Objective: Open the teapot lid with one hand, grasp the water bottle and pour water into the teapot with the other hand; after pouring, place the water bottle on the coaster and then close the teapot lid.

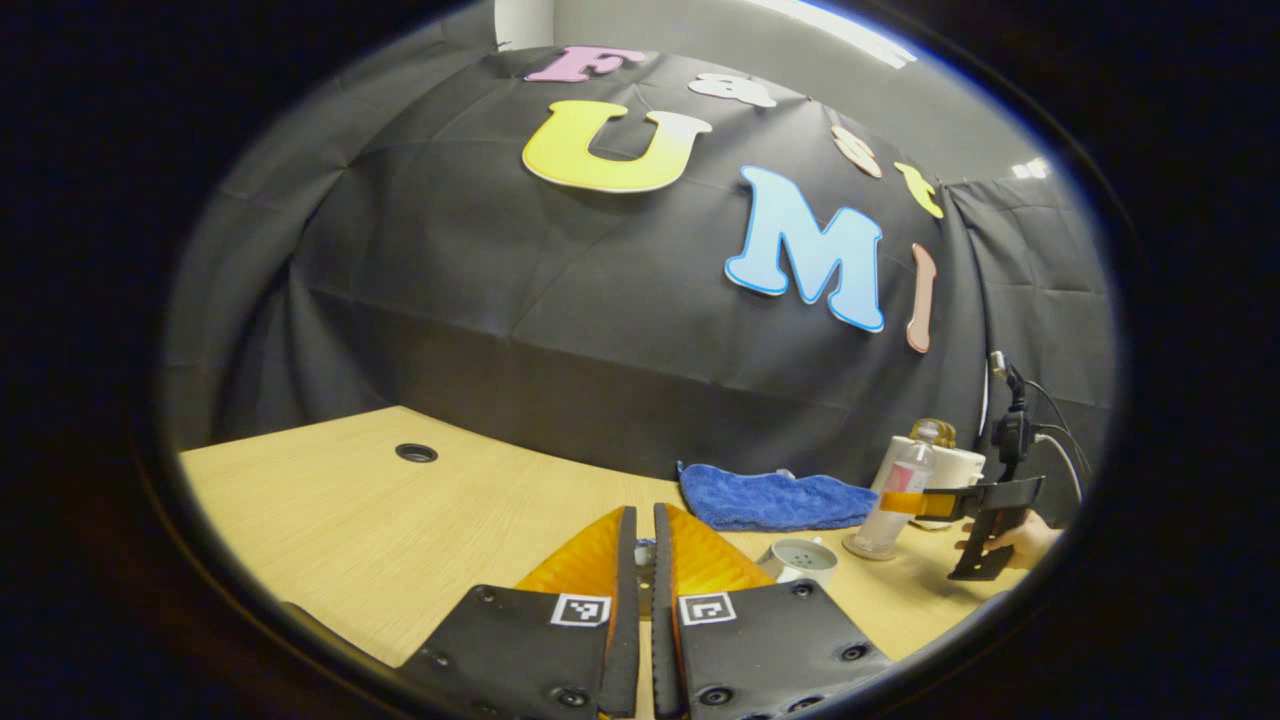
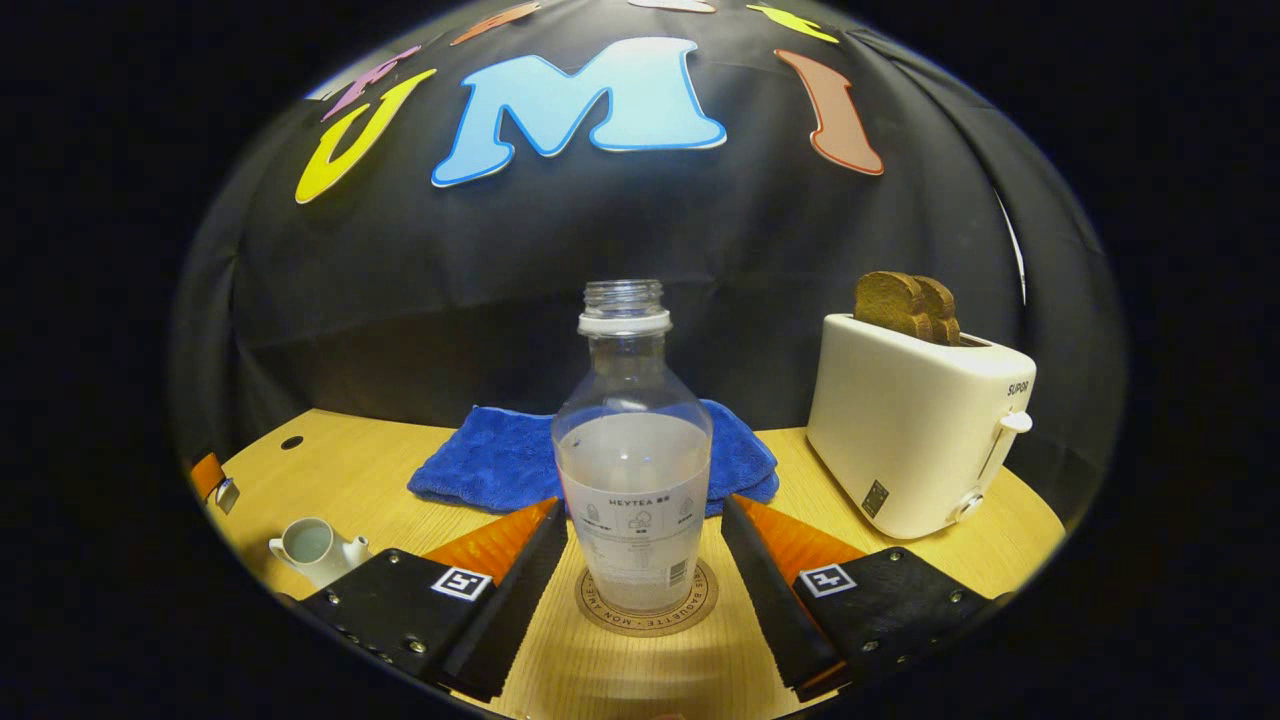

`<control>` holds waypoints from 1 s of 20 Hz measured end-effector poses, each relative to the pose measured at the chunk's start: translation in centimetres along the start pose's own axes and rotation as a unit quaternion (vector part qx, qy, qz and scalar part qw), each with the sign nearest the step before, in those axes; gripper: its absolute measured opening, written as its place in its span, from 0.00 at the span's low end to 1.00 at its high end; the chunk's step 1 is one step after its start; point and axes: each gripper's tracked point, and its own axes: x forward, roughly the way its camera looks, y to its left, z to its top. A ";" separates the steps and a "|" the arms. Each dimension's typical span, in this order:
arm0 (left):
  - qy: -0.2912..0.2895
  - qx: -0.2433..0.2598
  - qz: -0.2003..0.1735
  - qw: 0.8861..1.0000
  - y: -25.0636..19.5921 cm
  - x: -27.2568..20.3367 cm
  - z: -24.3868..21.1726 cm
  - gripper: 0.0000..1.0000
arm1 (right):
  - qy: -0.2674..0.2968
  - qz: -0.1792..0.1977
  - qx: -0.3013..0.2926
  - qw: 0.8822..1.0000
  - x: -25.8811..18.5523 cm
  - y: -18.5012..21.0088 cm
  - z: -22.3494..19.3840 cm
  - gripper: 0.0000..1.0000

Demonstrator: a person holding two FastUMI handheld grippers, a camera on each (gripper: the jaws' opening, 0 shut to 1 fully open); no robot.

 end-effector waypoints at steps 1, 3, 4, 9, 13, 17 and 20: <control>0.000 0.000 0.000 1.000 -0.1 0.0 0.0 0.14 | -0.004 -0.001 0.000 1.000 -0.6 0.1 0.1 0.96; 0.001 0.000 -0.001 1.000 -0.1 0.0 0.1 0.14 | -0.017 -0.013 -0.007 1.000 -1.8 -0.2 0.1 0.96; 0.001 0.000 0.000 1.000 0.0 -0.1 0.0 0.14 | -0.023 -0.018 -0.011 1.000 -2.5 -0.2 -0.1 0.96; 0.003 -0.003 -0.002 1.000 -0.3 0.0 0.0 0.14 | -0.063 -0.022 -0.024 0.997 -7.7 1.1 -0.2 0.96; 0.005 0.008 -0.005 1.000 -0.8 -0.2 -0.3 0.14 | -0.096 -0.020 -0.034 0.995 -11.7 2.7 0.5 0.96; 0.014 0.025 -0.015 0.999 -2.1 0.0 -0.8 0.14 | -0.110 -0.020 -0.031 0.993 -14.7 3.8 1.4 0.96; 0.015 0.045 -0.022 0.999 -3.1 0.1 -0.8 0.11 | -0.102 -0.018 -0.039 0.994 -16.0 4.5 0.0 0.96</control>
